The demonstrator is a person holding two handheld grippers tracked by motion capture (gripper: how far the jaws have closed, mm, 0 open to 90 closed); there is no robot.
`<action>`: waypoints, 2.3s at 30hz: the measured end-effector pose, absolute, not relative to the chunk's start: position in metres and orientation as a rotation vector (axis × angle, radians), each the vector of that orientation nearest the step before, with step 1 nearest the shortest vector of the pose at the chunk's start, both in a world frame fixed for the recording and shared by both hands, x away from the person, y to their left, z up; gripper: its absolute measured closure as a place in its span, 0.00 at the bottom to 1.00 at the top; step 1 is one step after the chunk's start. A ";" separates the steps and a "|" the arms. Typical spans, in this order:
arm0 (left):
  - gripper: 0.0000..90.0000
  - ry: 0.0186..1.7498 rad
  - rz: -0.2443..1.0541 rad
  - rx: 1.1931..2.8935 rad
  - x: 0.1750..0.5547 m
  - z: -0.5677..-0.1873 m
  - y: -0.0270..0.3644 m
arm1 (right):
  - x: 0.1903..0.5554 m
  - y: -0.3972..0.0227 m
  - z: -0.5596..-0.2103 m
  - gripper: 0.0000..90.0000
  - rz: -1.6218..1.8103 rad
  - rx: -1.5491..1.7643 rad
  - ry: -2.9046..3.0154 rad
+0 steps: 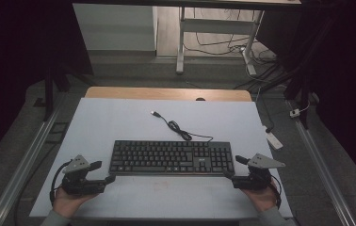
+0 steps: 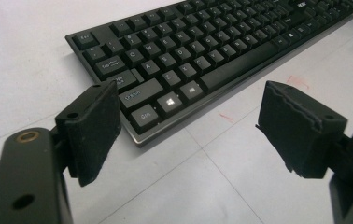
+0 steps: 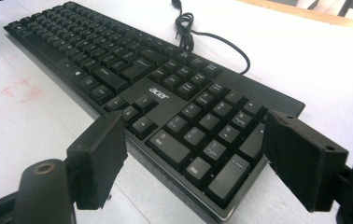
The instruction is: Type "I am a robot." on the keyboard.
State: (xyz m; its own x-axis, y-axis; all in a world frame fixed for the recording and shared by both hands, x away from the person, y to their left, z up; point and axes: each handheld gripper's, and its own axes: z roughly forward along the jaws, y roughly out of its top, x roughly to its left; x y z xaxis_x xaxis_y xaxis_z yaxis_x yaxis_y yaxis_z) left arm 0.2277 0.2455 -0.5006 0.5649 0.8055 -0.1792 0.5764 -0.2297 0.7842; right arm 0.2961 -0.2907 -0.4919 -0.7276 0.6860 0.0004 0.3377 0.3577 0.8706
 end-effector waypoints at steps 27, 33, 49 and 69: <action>0.33 1.075 0.328 2.014 0.261 -0.488 0.226 | 0.311 -0.235 -0.480 0.27 1.322 0.794 2.344; 0.38 1.081 0.321 2.011 0.261 -0.490 0.228 | 0.315 -0.219 -0.478 0.28 1.328 0.768 2.363; 0.61 1.066 0.313 2.026 0.262 -0.495 0.226 | 0.327 -0.181 -0.479 0.34 1.344 0.710 2.426; 0.94 1.074 0.321 2.061 0.268 -0.502 0.225 | 0.334 -0.152 -0.482 0.92 1.313 0.642 2.496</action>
